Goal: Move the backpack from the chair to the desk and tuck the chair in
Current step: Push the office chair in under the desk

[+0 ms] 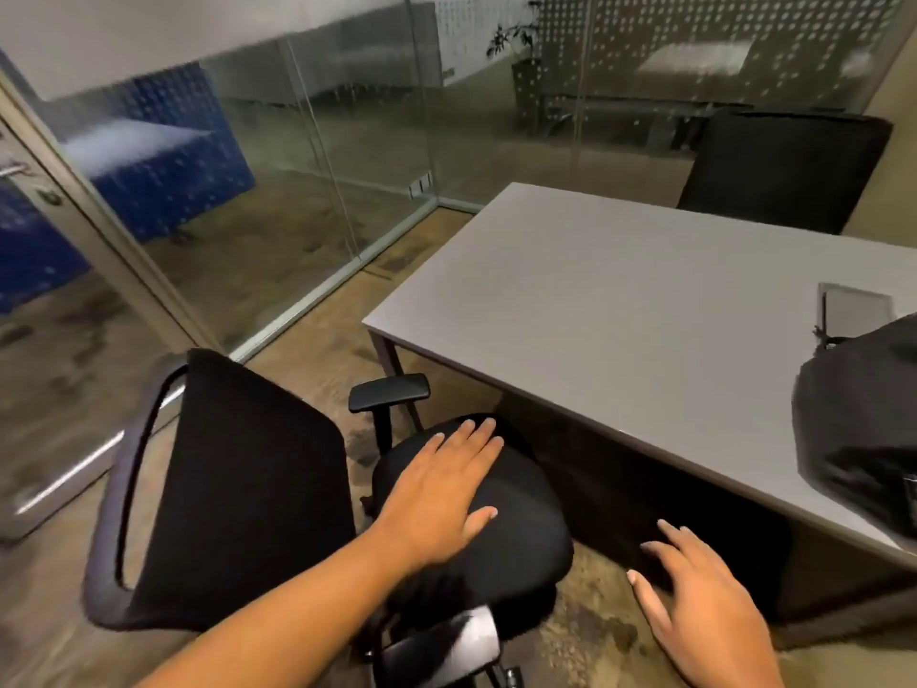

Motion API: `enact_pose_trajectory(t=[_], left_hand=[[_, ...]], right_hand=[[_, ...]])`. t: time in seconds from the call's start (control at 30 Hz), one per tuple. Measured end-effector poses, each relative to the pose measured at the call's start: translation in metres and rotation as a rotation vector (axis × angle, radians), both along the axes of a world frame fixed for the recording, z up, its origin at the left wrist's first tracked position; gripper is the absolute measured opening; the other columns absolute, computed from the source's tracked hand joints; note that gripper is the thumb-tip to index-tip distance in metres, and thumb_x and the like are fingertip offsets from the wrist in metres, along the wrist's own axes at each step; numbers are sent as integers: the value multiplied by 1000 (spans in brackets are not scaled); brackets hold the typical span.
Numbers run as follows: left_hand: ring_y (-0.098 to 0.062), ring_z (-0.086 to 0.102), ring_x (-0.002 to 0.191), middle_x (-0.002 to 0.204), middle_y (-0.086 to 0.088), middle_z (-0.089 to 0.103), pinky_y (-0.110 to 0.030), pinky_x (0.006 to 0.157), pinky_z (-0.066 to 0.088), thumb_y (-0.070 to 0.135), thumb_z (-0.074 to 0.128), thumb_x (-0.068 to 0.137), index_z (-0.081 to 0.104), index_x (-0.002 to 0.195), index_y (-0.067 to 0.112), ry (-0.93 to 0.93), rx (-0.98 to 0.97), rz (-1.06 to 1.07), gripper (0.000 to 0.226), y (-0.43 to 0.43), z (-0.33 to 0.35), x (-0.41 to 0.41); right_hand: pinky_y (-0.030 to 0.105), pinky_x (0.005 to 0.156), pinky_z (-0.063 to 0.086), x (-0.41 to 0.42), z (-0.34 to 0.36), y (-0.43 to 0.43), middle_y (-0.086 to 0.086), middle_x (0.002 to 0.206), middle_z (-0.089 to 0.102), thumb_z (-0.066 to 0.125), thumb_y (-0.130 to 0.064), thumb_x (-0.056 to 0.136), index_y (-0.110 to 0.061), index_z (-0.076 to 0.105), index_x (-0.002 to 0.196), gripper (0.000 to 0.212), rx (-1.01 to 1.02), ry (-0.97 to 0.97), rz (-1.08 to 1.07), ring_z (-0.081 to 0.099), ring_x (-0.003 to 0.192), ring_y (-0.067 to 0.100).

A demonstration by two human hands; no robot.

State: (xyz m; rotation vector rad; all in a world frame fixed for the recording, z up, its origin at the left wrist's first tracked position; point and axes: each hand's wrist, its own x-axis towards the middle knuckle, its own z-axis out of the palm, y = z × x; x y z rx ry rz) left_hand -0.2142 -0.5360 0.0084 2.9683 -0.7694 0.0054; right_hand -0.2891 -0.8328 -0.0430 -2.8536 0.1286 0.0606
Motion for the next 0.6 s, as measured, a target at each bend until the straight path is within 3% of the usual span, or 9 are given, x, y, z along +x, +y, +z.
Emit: enact_pose_trajectory(t=[0.1,0.23,0.4,0.6], left_hand=[[-16,-7,154,167,3,-8,-35,122,-3,52,44,98,2,158,24,-3,43,71,79,54,10,-21],[-17,-5,154,168,2,-4,-37,123,0,52,46,97,5,158,24,-12,76,140,80,113,24,-35],[-14,-1,153,167,4,1,-33,120,0,53,47,97,12,158,25,-75,14,192,75,173,36,-40],[-15,3,154,168,3,6,-34,121,3,54,47,97,14,158,25,-93,-23,165,75,248,39,-30]], right_hand=[[34,112,37,-2,5,27,-8,142,56,65,-54,83,-31,68,118,42,24,-41,41,46,137,15],[28,115,31,-11,9,57,-17,151,43,53,-62,87,-40,58,127,47,-6,35,54,38,141,8],[27,116,29,-25,16,100,-20,154,38,53,-64,86,-44,53,130,49,-32,63,42,36,141,5],[33,108,40,-11,21,194,-6,147,51,55,-59,87,-28,65,120,46,78,-40,80,48,134,15]])
